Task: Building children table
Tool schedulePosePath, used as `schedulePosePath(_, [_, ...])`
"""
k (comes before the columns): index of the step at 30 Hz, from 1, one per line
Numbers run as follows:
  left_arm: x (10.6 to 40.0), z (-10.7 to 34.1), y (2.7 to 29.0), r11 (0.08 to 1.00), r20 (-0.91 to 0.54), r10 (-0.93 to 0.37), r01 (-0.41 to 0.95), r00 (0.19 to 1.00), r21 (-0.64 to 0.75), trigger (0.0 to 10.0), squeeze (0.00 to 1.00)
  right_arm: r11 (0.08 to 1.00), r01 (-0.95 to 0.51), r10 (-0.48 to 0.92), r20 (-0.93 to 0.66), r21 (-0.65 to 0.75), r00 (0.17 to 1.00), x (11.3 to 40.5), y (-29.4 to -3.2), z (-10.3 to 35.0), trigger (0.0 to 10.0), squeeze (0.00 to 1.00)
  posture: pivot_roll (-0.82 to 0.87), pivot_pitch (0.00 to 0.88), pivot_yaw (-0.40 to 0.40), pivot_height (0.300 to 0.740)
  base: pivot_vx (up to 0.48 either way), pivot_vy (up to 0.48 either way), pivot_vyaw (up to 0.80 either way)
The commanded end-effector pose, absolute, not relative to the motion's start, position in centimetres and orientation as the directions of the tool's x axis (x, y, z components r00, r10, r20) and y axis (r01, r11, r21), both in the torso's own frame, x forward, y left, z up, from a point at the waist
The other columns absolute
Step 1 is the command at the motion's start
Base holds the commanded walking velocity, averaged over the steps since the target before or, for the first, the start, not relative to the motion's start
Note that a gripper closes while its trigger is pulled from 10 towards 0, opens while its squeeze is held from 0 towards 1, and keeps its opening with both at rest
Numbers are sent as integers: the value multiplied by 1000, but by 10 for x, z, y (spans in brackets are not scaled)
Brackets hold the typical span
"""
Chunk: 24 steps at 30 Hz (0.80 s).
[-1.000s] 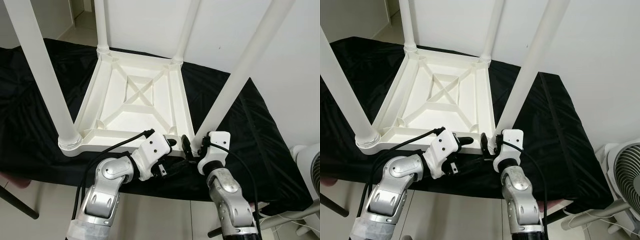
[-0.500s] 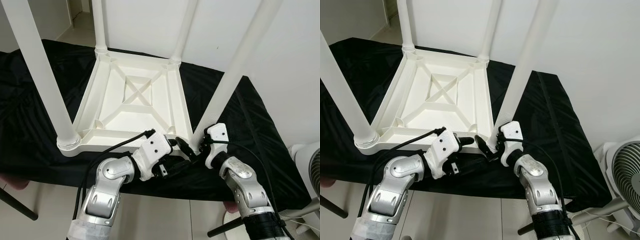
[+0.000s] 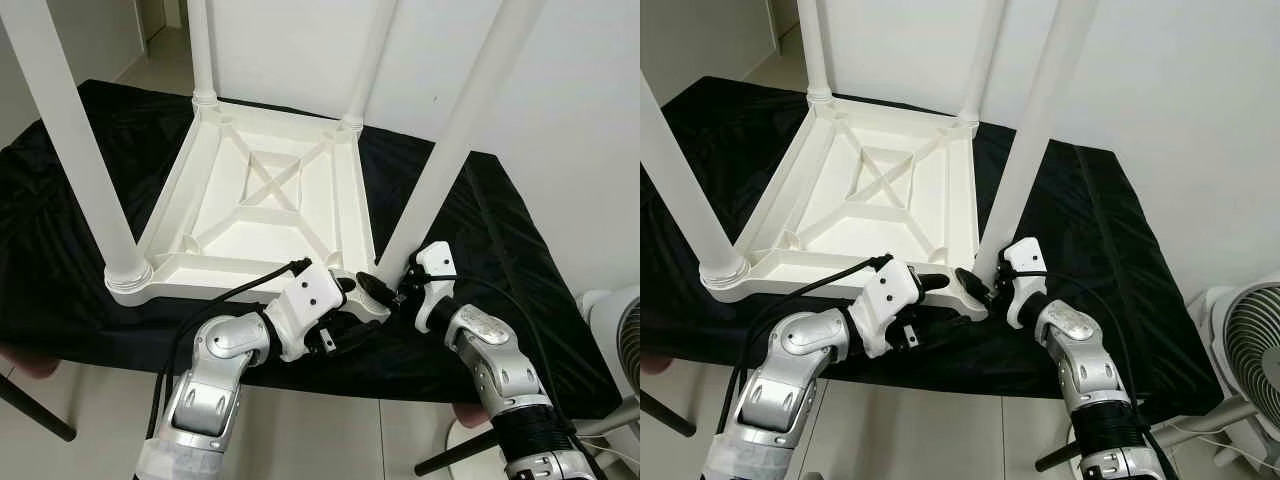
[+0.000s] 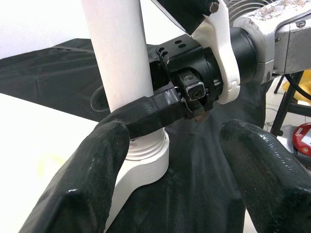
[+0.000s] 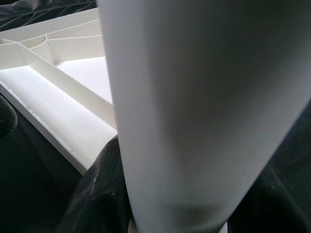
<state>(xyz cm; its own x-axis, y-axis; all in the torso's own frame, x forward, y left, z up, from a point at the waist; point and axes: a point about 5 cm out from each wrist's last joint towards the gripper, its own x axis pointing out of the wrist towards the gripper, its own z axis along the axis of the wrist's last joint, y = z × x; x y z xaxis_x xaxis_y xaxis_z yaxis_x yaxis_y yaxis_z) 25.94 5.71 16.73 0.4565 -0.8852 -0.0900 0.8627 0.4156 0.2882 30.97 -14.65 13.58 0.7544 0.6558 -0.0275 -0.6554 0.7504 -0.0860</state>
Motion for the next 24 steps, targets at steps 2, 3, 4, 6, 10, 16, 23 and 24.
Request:
schedulePosePath(2, [267,169,57,540,-41,-817,789,575,293,10000,0,774,-632,629,-80,-38,774,306,-149,122,10000,0,-17,24,-120,740,0,0,0])
schedulePosePath(3, [266,169,57,537,-42,-819,790,572,294,10000,0,790,-612,609,-75,-32,790,305,-148,122,10000,0,-17,24,-120,740,0,0,0])
schedulePosePath(4, [266,169,57,537,-42,-819,790,572,294,10000,0,790,-612,609,-75,-32,790,305,-148,122,10000,0,-17,24,-120,740,0,0,0])
schedulePosePath(6, [266,169,56,534,-42,-821,793,569,293,10000,0,831,-555,554,-58,-22,831,303,-147,124,10000,0,-20,24,-119,740,0,0,0])
schedulePosePath(10, [266,169,55,531,-43,-823,795,566,292,10000,0,870,-493,492,-45,-5,869,303,-147,126,10000,0,-24,23,-119,740,0,0,0])
schedulePosePath(16, [264,166,54,522,-51,-828,802,558,290,10000,0,947,-320,321,-24,36,947,297,-138,131,10000,0,-26,22,-120,740,0,0,0])
schedulePosePath(23, [263,165,53,521,-52,-829,802,557,291,10000,0,996,-84,84,-20,12,996,286,-128,130,10000,0,-24,17,-135,740,0,0,0])
schedulePosePath(24, [263,165,53,523,-52,-828,802,558,289,10000,0,999,-27,28,-24,40,999,284,-125,129,10000,0,-24,15,-136,740,0,0,0])
